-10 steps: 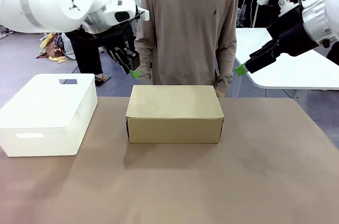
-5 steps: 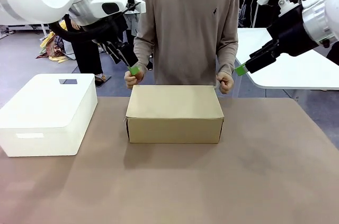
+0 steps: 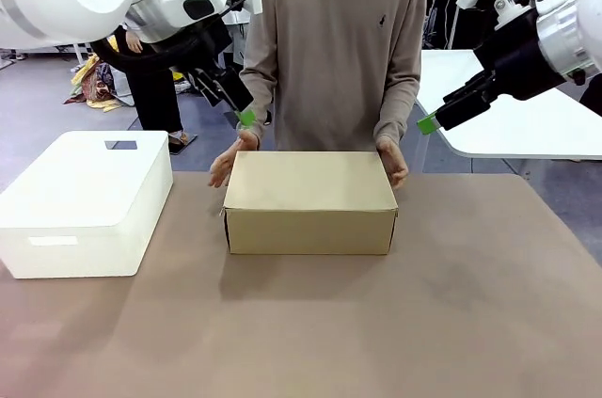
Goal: Pack the shoes into the box.
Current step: Press down on the lid of the Shoes Box.
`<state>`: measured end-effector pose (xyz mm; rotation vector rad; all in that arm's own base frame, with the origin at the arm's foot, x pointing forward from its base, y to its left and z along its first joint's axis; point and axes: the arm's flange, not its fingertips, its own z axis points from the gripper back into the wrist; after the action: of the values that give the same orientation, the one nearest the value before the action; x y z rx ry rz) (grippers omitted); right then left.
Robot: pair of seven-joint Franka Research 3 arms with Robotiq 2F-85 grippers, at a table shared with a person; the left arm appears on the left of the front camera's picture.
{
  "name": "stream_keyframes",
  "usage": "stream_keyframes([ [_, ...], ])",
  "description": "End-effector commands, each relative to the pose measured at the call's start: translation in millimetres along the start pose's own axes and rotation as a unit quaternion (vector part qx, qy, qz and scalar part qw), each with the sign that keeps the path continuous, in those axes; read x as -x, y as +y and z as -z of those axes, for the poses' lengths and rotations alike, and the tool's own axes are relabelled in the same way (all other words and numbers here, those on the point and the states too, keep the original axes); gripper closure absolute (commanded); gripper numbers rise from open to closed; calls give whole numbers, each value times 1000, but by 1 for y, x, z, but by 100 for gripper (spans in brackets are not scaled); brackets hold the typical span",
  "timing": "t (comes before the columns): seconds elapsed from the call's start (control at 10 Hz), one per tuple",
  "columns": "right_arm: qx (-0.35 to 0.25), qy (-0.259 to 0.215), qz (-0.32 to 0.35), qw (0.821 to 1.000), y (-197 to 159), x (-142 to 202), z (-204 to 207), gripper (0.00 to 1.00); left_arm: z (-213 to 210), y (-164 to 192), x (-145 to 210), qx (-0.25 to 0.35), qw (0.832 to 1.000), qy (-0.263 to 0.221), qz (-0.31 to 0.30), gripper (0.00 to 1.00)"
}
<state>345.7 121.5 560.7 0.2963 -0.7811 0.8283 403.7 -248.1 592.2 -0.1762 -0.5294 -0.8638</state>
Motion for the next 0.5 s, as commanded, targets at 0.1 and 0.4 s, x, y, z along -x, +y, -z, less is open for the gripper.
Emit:
stream_keyframes([
  [0.1,10,0,7,1000,2,2,2,0,0,-1,2,1,1000,9,3,0],
  [0.4,10,0,7,1000,2,2,2,0,0,-1,2,1,1000,9,3,0],
])
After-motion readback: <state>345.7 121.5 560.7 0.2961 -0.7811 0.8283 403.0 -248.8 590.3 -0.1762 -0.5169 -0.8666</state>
